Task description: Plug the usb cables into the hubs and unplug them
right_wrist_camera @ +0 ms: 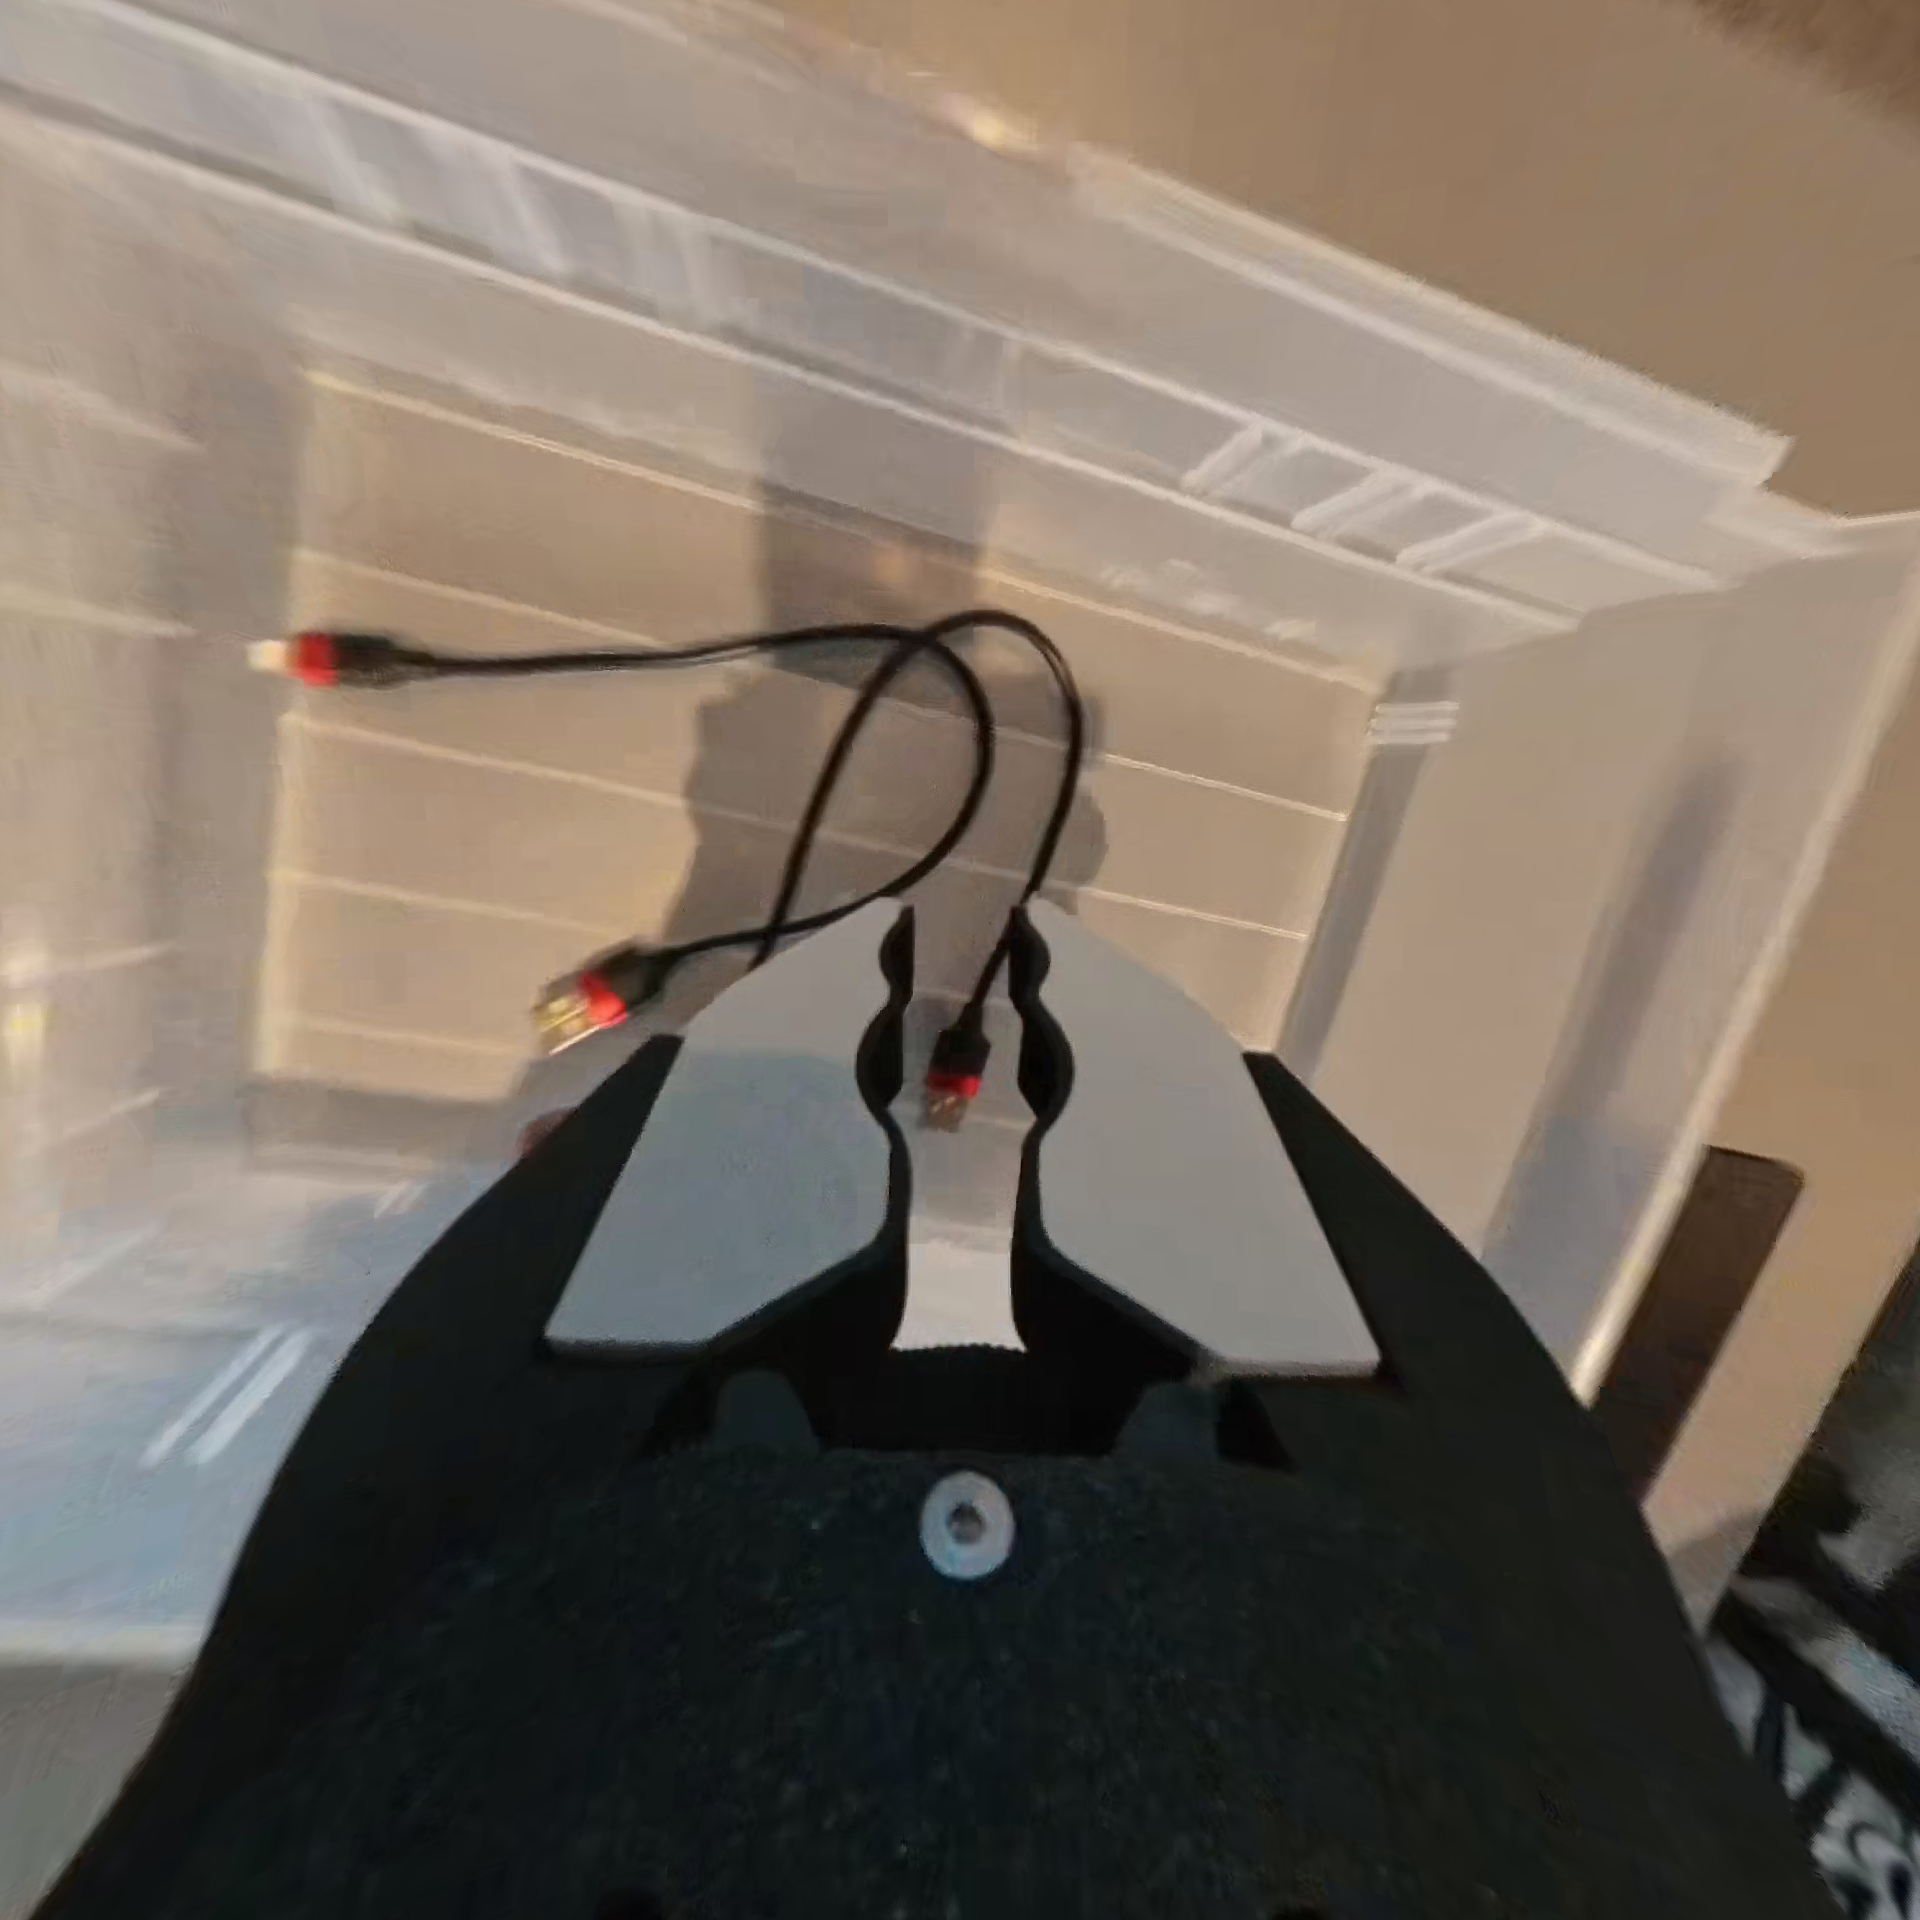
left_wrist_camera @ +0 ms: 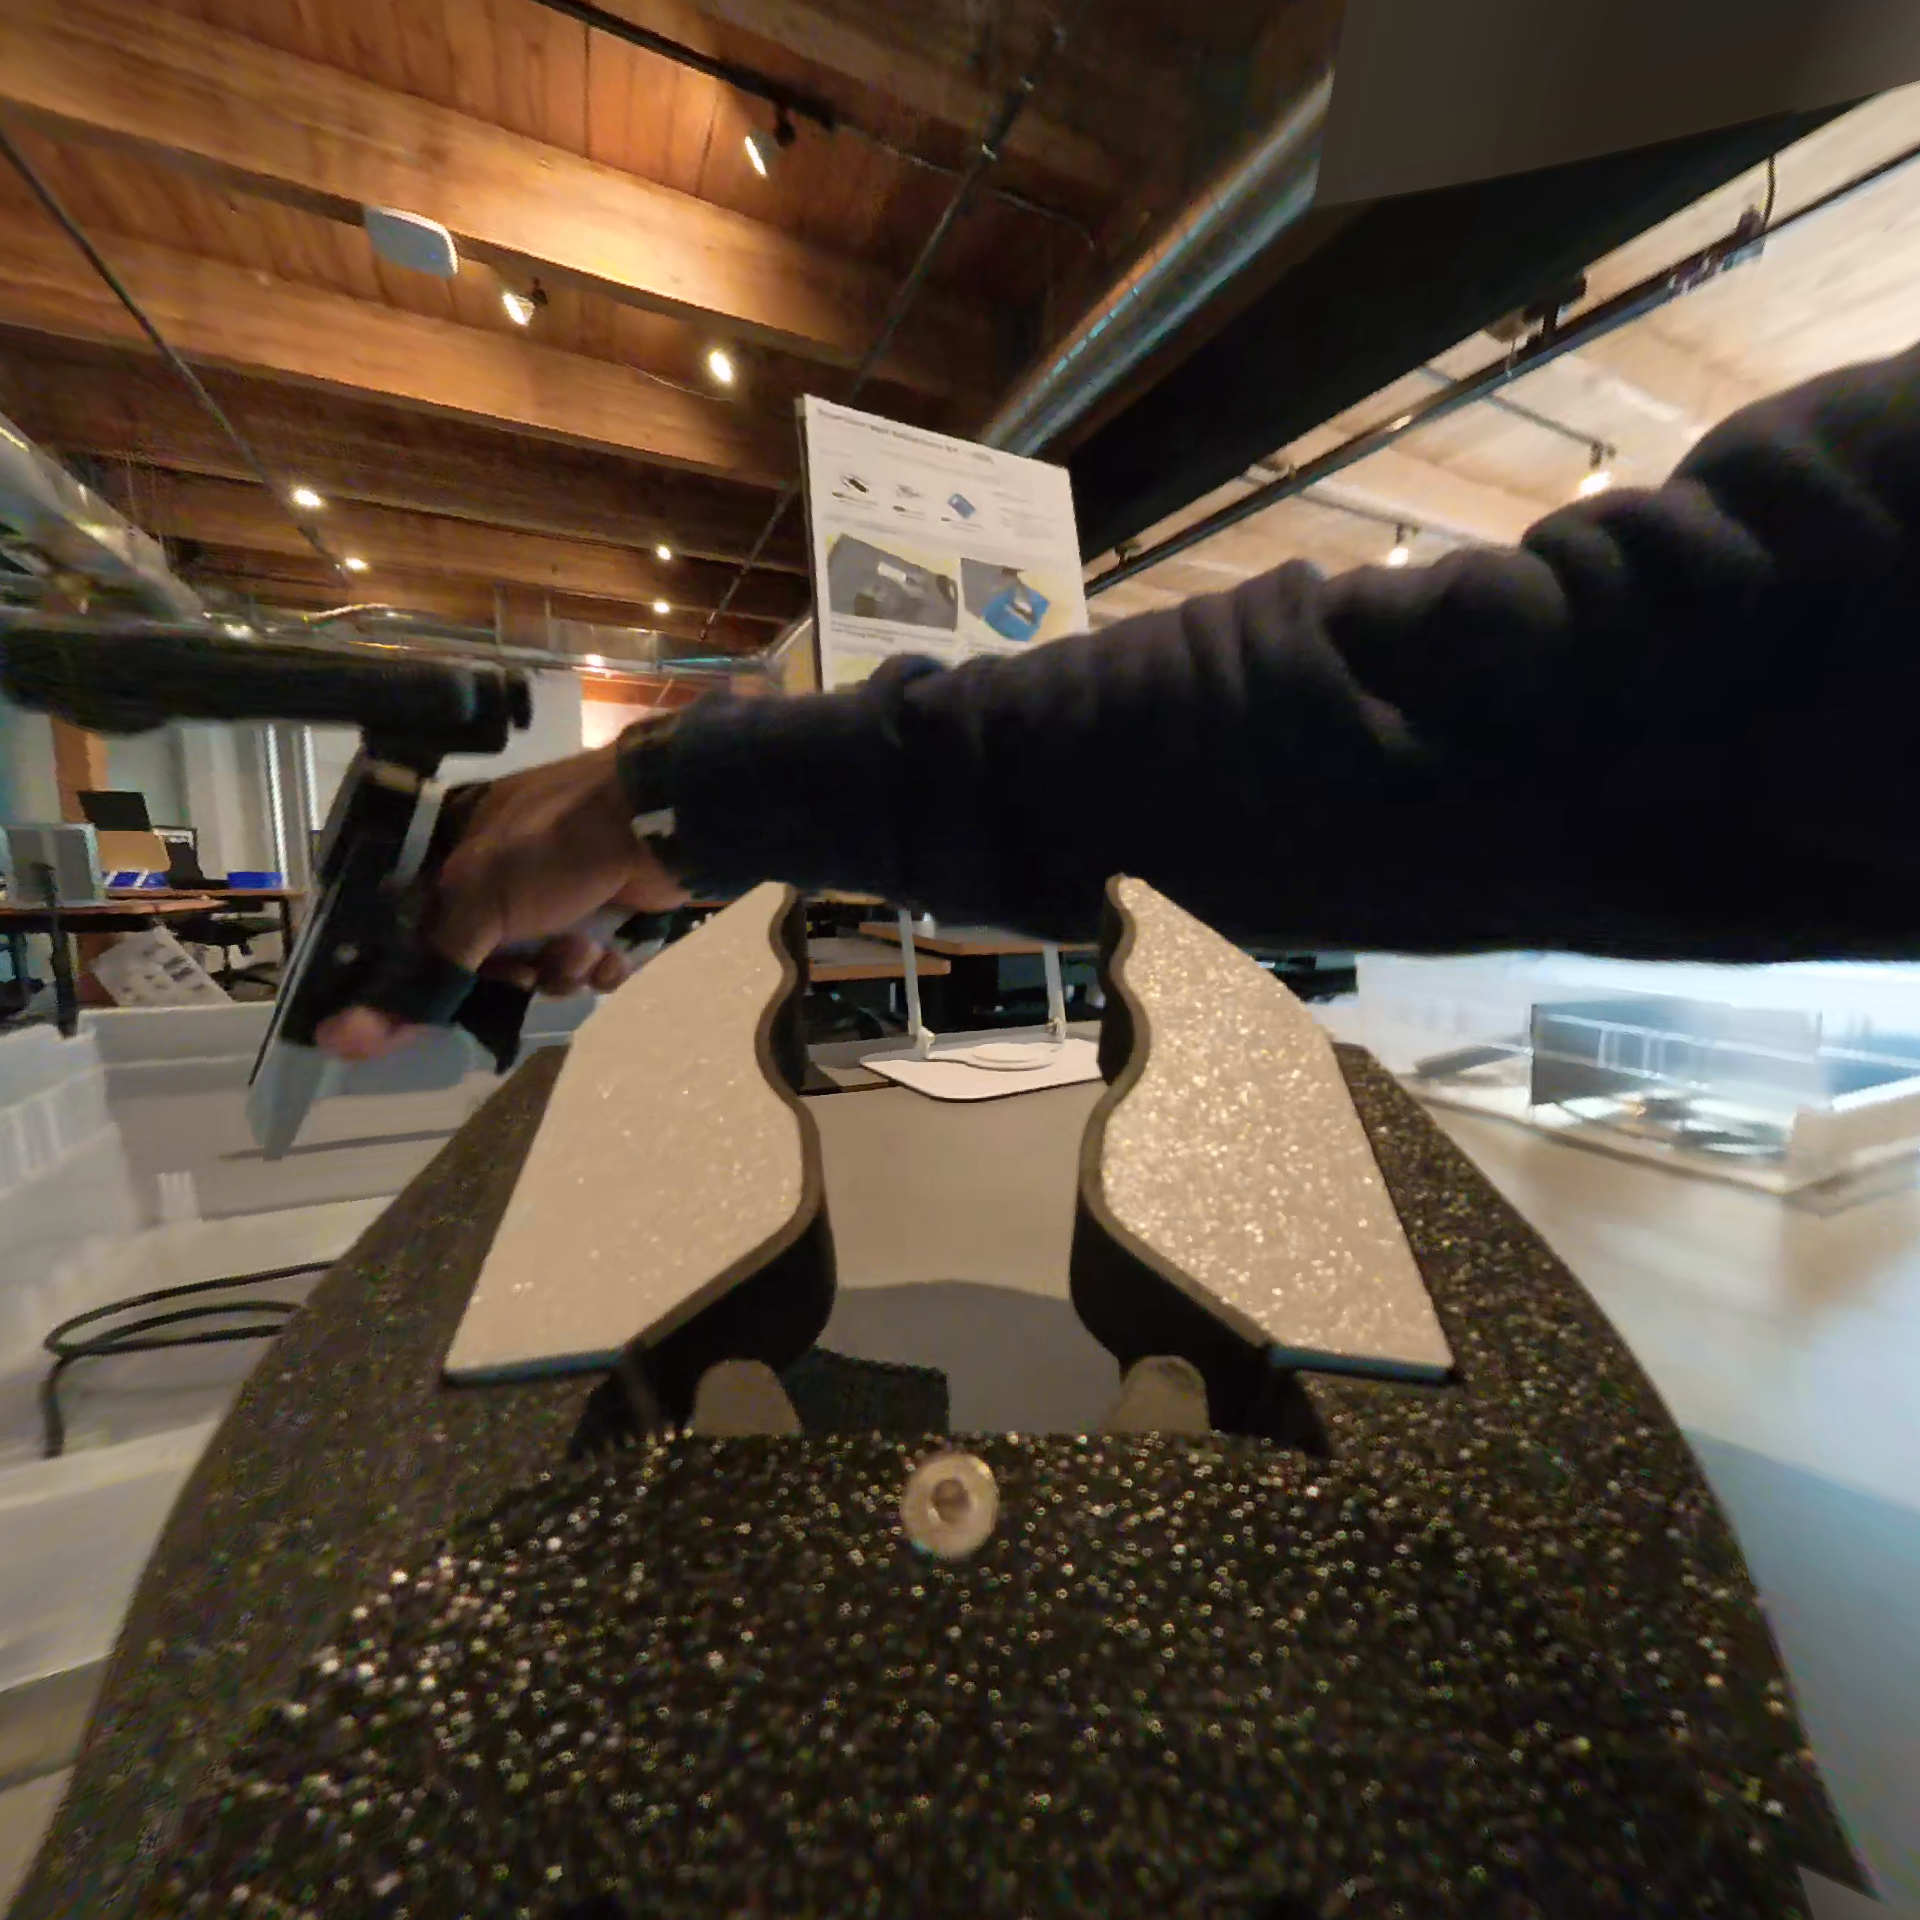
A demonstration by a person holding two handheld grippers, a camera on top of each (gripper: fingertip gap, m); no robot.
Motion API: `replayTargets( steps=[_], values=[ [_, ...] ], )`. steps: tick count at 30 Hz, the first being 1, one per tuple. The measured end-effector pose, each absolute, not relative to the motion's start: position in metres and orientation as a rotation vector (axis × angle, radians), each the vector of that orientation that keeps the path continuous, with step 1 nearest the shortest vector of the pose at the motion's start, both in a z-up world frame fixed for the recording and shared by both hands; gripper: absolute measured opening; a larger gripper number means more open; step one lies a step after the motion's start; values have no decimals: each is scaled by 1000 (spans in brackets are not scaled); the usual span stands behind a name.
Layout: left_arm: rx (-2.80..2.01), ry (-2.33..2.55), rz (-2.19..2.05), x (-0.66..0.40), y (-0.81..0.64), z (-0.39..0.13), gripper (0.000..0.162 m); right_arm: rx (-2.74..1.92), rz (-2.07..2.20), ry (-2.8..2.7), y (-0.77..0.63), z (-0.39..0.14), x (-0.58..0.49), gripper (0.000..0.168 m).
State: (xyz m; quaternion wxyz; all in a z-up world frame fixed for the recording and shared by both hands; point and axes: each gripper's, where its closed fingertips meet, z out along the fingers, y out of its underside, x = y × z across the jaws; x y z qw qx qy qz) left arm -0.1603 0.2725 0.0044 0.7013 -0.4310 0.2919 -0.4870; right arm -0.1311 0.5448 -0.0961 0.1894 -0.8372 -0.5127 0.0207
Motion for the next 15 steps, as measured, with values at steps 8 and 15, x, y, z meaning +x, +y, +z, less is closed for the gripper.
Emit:
replayTargets(
  steps=[8,15],
  values=[
    [-968,637,-1170,-163,273,2,51,-2503,-110,-1461,578,-152,-112,15],
    [-982,611,-1222,-166,276,1,51,-2575,-100,-1439,576,-163,-113,4]
  ],
)
